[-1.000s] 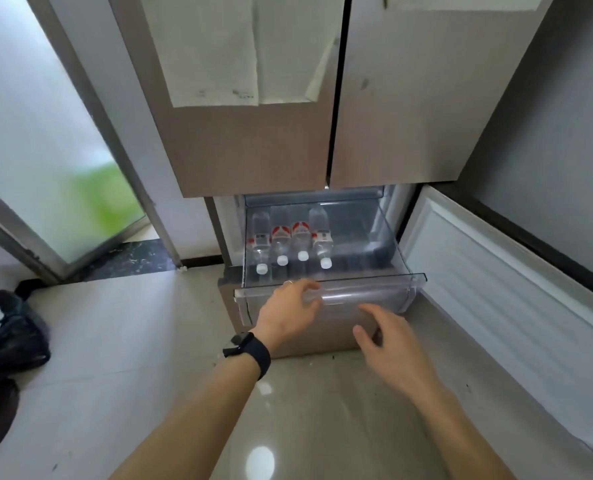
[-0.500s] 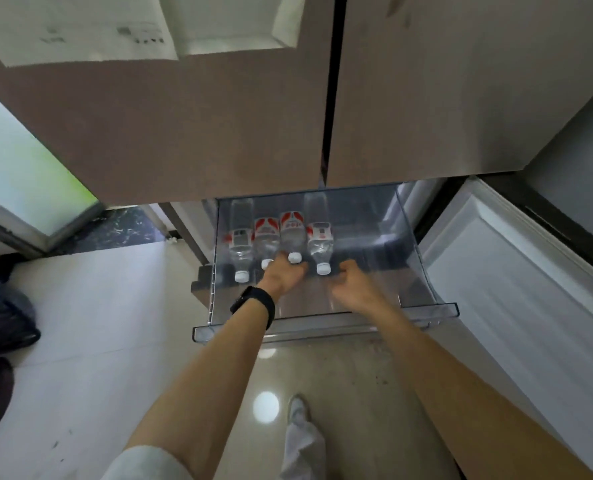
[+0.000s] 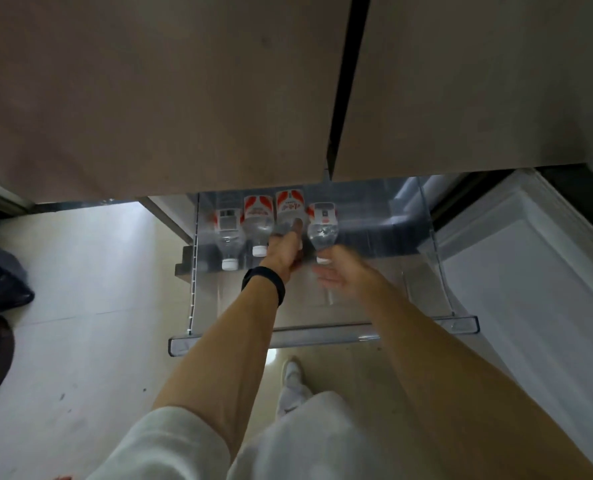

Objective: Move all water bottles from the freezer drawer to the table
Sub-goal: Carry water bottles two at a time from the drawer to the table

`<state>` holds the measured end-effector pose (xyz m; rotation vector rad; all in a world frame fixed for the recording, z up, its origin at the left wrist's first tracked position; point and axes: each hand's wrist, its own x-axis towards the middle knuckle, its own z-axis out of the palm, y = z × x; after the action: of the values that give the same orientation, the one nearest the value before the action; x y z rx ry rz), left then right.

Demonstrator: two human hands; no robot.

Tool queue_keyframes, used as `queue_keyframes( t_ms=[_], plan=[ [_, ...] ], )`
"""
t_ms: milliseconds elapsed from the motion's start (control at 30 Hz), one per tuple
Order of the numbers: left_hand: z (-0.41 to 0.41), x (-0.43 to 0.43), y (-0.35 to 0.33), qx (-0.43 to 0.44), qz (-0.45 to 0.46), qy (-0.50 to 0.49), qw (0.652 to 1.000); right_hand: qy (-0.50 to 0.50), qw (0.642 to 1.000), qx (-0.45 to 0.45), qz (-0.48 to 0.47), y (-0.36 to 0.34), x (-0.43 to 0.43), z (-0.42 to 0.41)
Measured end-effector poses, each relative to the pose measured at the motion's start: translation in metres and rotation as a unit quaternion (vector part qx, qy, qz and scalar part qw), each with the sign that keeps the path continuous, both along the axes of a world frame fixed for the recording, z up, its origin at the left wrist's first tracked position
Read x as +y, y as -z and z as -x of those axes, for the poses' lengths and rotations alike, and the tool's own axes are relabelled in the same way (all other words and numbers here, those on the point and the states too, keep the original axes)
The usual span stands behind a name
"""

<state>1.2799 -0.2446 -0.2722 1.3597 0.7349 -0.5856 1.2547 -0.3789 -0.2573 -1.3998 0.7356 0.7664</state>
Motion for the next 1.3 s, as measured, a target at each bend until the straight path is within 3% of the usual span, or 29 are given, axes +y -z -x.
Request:
queue_keyframes(
  t_ms=[100,233,333,400,467,533,633,833,967,1100,1167,1233,1300],
  plan=[
    [0.007,0.000,-0.010,0.002,-0.010,0.044,0.999,-0.024,1.000,0.015,-0.014,-0.002,-0.011,0.001],
    [0.031,-0.005,-0.023,-0.023,-0.078,0.086,0.993,-0.166,0.973,-0.056,0.150,-0.014,-0.035,0.009],
    [0.051,-0.003,-0.041,-0.025,-0.159,0.112,0.981,-0.248,0.917,-0.139,0.281,-0.033,-0.062,0.021],
    [0.063,0.002,-0.052,-0.030,-0.224,0.152,0.962,-0.323,0.852,-0.175,0.374,-0.048,-0.083,0.031],
    [0.077,0.011,-0.060,-0.036,-0.372,0.253,0.892,-0.377,0.779,-0.211,0.455,-0.059,-0.102,0.040],
    [0.091,0.021,-0.079,-0.090,-0.496,0.297,0.811,-0.396,0.730,-0.251,0.497,-0.072,-0.112,0.045],
    [0.098,0.034,-0.108,-0.178,-0.546,0.280,0.770,-0.399,0.692,-0.320,0.509,-0.093,-0.113,0.046],
    [0.080,0.034,-0.137,-0.256,-0.564,0.414,0.667,-0.393,0.657,-0.403,0.501,-0.123,-0.091,0.034],
    [0.070,0.035,-0.138,-0.275,-0.543,0.437,0.662,-0.383,0.663,-0.407,0.498,-0.121,-0.081,0.034],
    [0.059,0.036,-0.131,-0.291,-0.459,0.383,0.747,-0.351,0.707,-0.384,0.479,-0.106,-0.066,0.044],
    [0.058,0.035,-0.126,-0.303,-0.430,0.357,0.772,-0.316,0.727,-0.390,0.469,-0.096,-0.058,0.052],
    [0.061,0.034,-0.116,-0.325,-0.415,0.338,0.780,-0.280,0.759,-0.403,0.428,-0.083,-0.053,0.060],
    [0.068,0.033,-0.104,-0.354,-0.388,0.305,0.794,-0.235,0.818,-0.396,0.346,-0.069,-0.052,0.064]
  ],
)
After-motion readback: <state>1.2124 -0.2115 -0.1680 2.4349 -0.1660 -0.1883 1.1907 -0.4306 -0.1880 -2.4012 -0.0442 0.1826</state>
